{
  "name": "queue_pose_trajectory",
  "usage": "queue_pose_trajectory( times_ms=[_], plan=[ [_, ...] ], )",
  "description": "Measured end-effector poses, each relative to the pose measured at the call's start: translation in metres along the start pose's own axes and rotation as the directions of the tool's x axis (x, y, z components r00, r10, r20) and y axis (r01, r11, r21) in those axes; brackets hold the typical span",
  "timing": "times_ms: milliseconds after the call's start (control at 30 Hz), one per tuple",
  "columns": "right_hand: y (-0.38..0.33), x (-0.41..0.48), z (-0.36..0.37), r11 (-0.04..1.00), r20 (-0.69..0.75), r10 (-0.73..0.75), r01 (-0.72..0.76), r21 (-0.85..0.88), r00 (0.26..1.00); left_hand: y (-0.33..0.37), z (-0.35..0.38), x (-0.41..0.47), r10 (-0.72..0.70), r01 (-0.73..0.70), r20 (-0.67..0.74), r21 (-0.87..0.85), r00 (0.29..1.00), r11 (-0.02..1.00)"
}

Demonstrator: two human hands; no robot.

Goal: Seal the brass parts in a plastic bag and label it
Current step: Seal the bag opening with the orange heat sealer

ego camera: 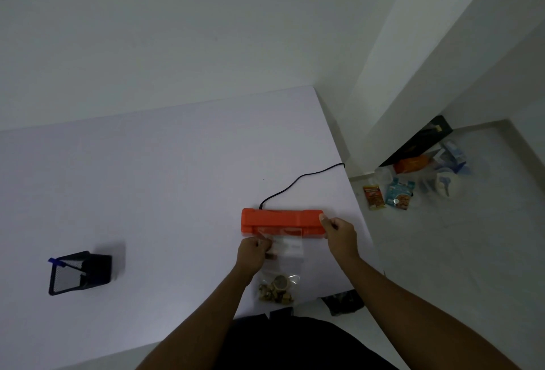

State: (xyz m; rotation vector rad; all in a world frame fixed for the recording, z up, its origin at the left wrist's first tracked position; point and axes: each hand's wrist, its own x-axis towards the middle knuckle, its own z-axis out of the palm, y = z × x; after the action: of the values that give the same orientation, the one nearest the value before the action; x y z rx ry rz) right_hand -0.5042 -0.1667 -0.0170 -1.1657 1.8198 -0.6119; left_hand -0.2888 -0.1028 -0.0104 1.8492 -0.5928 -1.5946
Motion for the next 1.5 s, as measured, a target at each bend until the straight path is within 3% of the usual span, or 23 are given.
queue_pose_trajectory(
  times_ms=[567, 900, 1167, 1333, 1500],
  plan=[
    [-0.011, -0.003, -0.008, 1.000, 0.042, -0.014, 0.015, -0.003, 0.999, 0.001, 0.001, -0.001, 0.018, -0.018, -0.013, 0.013, 1.000, 1.000],
    [-0.051, -0.024, -0.032, 0.962, 0.145, -0.204, 0.171, 0.212, 0.968, -0.006, -0.002, 0.006, 0.016, -0.016, 0.027, 0.027, 1.000, 1.000],
    [-0.118, -0.042, -0.026, 0.930, 0.147, -0.361, 0.345, 0.122, 0.921, -0.006, -0.003, 0.005, 0.010, -0.011, 0.016, 0.033, 1.000, 0.999],
    [-0.152, -0.058, -0.017, 0.911, 0.330, -0.411, 0.368, 0.187, 0.850, -0.006, -0.002, 0.007, 0.006, -0.006, 0.001, 0.037, 1.000, 0.999],
    [-0.165, -0.059, -0.024, 0.880, 0.529, -0.433, 0.216, 0.422, 0.729, -0.010, -0.002, 0.009, 0.014, -0.014, 0.011, 0.033, 1.000, 0.999]
  ],
)
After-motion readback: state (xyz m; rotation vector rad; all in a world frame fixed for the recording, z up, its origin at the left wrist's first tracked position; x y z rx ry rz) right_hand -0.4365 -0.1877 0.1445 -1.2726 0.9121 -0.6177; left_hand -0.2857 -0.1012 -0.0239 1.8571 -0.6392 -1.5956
